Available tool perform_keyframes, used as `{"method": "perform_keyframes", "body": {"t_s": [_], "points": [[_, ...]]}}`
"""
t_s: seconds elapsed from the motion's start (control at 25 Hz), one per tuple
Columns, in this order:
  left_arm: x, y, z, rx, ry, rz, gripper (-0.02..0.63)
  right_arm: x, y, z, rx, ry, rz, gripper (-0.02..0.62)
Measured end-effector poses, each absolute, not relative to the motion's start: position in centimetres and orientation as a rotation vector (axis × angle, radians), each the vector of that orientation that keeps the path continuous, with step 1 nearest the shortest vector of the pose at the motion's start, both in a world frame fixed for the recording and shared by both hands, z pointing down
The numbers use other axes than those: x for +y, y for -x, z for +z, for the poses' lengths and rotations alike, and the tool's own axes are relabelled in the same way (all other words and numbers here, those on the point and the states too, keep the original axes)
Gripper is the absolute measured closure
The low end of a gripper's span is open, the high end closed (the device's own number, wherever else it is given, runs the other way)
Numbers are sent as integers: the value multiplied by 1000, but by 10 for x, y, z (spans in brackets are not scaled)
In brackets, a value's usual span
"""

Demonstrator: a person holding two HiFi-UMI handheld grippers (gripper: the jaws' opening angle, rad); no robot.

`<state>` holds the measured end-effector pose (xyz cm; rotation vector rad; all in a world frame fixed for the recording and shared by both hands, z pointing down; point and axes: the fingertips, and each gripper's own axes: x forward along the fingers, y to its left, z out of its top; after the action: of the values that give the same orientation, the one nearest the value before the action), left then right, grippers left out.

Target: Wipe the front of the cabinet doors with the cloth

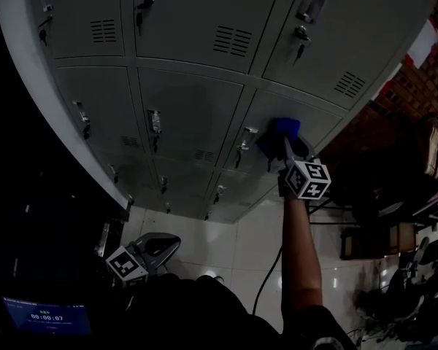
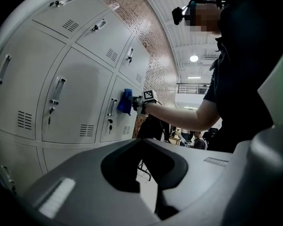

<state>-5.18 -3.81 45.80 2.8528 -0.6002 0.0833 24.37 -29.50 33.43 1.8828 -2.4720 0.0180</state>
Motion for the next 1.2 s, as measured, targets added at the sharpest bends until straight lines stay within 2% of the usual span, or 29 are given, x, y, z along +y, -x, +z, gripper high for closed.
{"method": "perform_keyframes", "body": {"t_s": [0.64,1.2], "points": [[-34,14,463,-539,-2861,93,606,-269,-372,339,-2284,-2129,85,517],[-22,15,463,-557,-2854,92,606,-259,-380,339,-2278,-2165,94,517]]}}
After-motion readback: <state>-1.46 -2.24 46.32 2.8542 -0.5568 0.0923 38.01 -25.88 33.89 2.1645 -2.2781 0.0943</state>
